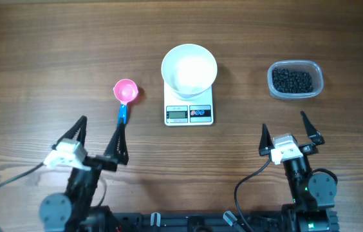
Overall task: Scoop item into bowl and weigh 150g on scale
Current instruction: 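Move the left gripper forward over the pink scoop's blue handle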
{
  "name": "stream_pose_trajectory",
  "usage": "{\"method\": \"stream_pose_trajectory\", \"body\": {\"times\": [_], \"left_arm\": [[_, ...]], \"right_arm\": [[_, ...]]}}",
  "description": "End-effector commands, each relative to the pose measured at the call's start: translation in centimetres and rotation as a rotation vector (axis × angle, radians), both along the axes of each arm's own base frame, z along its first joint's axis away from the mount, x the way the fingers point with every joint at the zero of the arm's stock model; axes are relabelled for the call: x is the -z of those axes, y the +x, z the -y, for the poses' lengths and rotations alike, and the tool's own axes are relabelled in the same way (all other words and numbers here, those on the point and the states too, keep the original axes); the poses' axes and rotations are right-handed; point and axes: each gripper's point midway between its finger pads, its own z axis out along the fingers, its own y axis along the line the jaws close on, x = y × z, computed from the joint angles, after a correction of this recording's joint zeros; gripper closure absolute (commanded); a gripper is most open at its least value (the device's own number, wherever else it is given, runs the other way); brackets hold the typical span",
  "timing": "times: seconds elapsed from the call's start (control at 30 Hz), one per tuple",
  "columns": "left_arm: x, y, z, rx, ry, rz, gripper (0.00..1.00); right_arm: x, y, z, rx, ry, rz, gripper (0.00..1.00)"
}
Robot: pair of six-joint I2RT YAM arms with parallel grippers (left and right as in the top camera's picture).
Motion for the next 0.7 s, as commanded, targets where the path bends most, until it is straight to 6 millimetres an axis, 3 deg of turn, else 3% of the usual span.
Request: {"method": "stream_pose_trajectory", "body": {"times": [0.0,0.1,0.2,0.3,0.47,0.53,0.57,0.6,0.67], "left_arm": [[-7.1,-2.4,0.5,0.029,-0.027,-0.011,0.0],[-9.8,-1.4,0.4,0.026,0.037,-0.222,0.0],[-9.3,1.1,0.3,0.049,0.106,-0.552,0.0],[-5.6,4.4,0.2,0.074,0.104,-0.846,0.0],[1.2,10.6,0.6,0.124,0.067,-1.086,0.0],[3.7,11.6,1.3,0.173,0.034,-1.176,0.02],[5.3,11.9,1.3,0.176,0.032,-1.232,0.11],[6.4,12.0,1.3,0.179,0.026,-1.279,0.12],[9.1,11.1,1.2,0.18,0.015,-1.415,0.07]], "right_arm": [[-0.1,0.0,-0.1,-0.007,-0.002,0.006,0.0],[-0.1,0.0,-0.1,-0.007,-0.002,0.006,0.0],[-0.1,0.0,-0.1,-0.007,-0.002,0.006,0.0],[-0.1,0.0,-0.1,-0.007,-0.001,0.006,0.0],[-0.1,0.0,-0.1,-0.007,-0.001,0.006,0.0],[-0.1,0.0,-0.1,-0.007,-0.002,0.006,0.0],[-0.1,0.0,-0.1,-0.007,-0.002,0.006,0.0],[-0.1,0.0,-0.1,-0.007,-0.002,0.006,0.0],[-0.1,0.0,-0.1,-0.007,-0.002,0.006,0.0]]}}
